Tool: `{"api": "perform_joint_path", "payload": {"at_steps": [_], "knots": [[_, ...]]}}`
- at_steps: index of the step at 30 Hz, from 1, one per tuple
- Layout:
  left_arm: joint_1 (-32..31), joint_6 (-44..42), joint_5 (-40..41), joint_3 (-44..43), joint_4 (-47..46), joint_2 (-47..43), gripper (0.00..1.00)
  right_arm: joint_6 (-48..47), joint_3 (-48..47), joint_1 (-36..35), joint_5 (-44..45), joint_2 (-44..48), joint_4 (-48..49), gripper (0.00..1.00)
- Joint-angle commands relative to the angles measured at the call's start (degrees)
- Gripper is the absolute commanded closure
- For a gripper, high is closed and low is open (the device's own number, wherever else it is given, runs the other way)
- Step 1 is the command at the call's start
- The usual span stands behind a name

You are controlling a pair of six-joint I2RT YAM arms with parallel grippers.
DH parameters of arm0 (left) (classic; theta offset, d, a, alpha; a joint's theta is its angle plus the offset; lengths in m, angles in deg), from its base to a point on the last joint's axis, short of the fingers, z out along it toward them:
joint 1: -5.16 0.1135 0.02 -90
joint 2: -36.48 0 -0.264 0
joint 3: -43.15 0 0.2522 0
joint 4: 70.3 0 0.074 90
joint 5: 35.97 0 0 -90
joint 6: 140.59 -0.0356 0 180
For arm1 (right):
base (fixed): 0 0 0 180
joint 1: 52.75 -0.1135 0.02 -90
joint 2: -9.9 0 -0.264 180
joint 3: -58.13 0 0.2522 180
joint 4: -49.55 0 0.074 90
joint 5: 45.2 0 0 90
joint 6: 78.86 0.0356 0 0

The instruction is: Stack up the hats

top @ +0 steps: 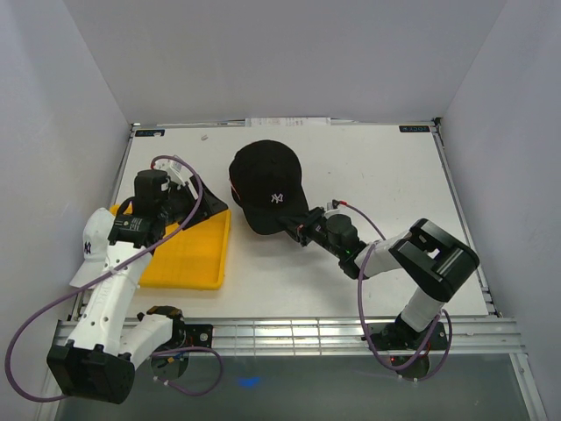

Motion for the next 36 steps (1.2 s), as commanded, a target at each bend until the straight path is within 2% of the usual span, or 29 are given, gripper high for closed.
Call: {"api": "perform_joint_path", "payload": {"at_steps": [1,14,18,19,22,28,36], "knots": [[-0.1,-0.6,-0.1,0.1,-1.2,0.0,0.23,-2.8,3.2,0.5,1.2,-6.4,-24.5,0.92],[-0.1,-0.8,-0.2,0.0,-1.2,0.0,0.23,-4.1,3.2,1.2,0.3,-7.7,-25.3,0.92],[-0.1,-0.7,-0.4,-0.4,-1.2,0.0,0.23,-4.8,2.4,1.2,0.0,-7.2,-26.0,0.71],[-0.1,-0.6,-0.4,-0.5,-1.2,-0.1,0.23,-5.2,1.9,1.3,0.0,-6.8,-26.4,0.61],[0.0,-0.5,-0.3,-0.5,-1.0,-0.2,0.23,-5.6,1.5,1.3,0.0,-6.0,-27.4,0.49],[0.0,-0.1,-0.4,-0.4,-0.9,-0.7,0.23,-6.3,1.3,1.4,-0.1,-4.2,-28.7,0.41],[-0.1,0.6,-0.2,-0.9,-0.7,-1.0,0.23,-8.3,0.7,1.7,0.4,0.6,-32.3,0.41]]}}
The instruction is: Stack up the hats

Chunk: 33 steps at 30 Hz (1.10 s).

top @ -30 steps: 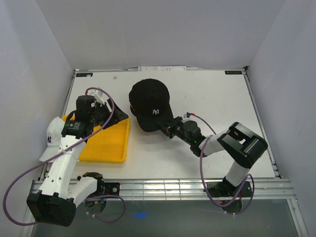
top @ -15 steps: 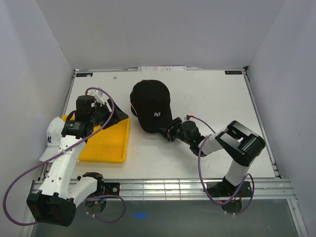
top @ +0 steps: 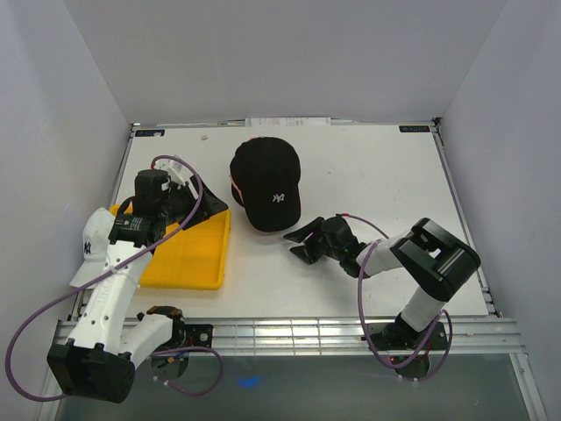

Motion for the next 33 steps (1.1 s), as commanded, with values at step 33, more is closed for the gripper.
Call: {"api": "perform_joint_path", "payload": {"at_steps": [33], "knots": [[23.4,2.9,45.7,-17.7,20.6,18.3,0.02,-42.6,-0.5,-0.4,-28.8,22.0,-29.4,0.34]]}}
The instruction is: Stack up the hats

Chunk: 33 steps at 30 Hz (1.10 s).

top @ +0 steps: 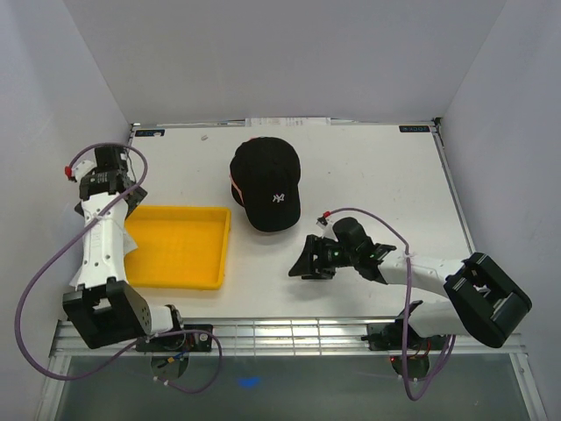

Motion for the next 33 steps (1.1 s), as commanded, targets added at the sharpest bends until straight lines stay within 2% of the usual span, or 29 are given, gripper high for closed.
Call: {"api": "perform_joint_path", "payload": {"at_steps": [1,9,29,33], "knots": [[6.3,-3.3,-3.8,1.9,-3.1,2.2,0.02,-6.3,-2.0,-0.2,-5.1,0.9,-4.8,0.34],[17.4,-7.6,-9.7,9.0,-12.5,3.9,0.02,-12.3,-1.3,-0.2,-4.8,4.6,-12.8,0.33],[20.2,-8.4,-4.6,7.7,-18.0,10.0,0.02,-14.7,-0.2,-0.2,-6.3,1.8,-12.2,0.33],[20.2,-7.4,-4.3,8.9,-19.3,10.2,0.05,-15.4,-0.5,-0.2,-6.1,1.6,-12.8,0.34]]}}
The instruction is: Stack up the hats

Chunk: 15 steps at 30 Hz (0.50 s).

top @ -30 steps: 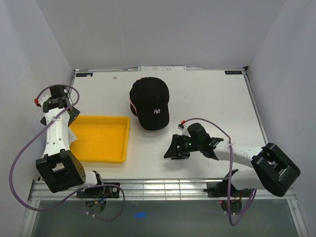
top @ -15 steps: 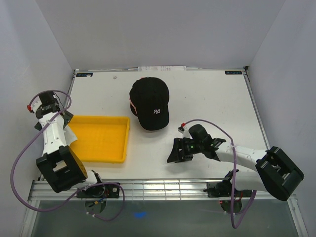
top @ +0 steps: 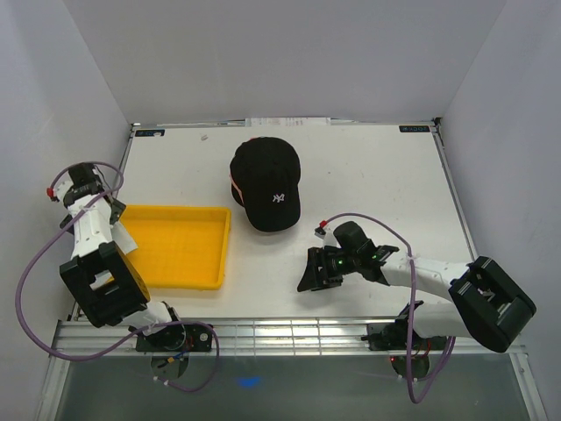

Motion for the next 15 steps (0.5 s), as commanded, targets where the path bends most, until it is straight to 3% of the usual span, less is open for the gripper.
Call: {"api": "perform_joint_path", "payload": {"at_steps": [1,9,11,15], "knots": [[0.2,1.0,1.1,0.1,-3.3,-1.2,0.07,-1.9,-1.0,-0.2,-0.7,-0.6,-0.9,0.34],[0.2,0.7,-0.3,2.3,-5.0,-1.9,0.39,-1.9,-1.0,-0.2,-0.7,-1.2,-0.5,0.34],[0.2,0.6,-0.4,3.3,-5.7,-2.4,0.42,-2.0,-0.8,-0.2,-0.7,-1.3,-0.4,0.34],[0.2,0.3,-0.8,4.6,-6.4,-3.0,0.65,-2.0,-0.3,-0.2,-0.8,-1.7,-0.1,0.34]]}}
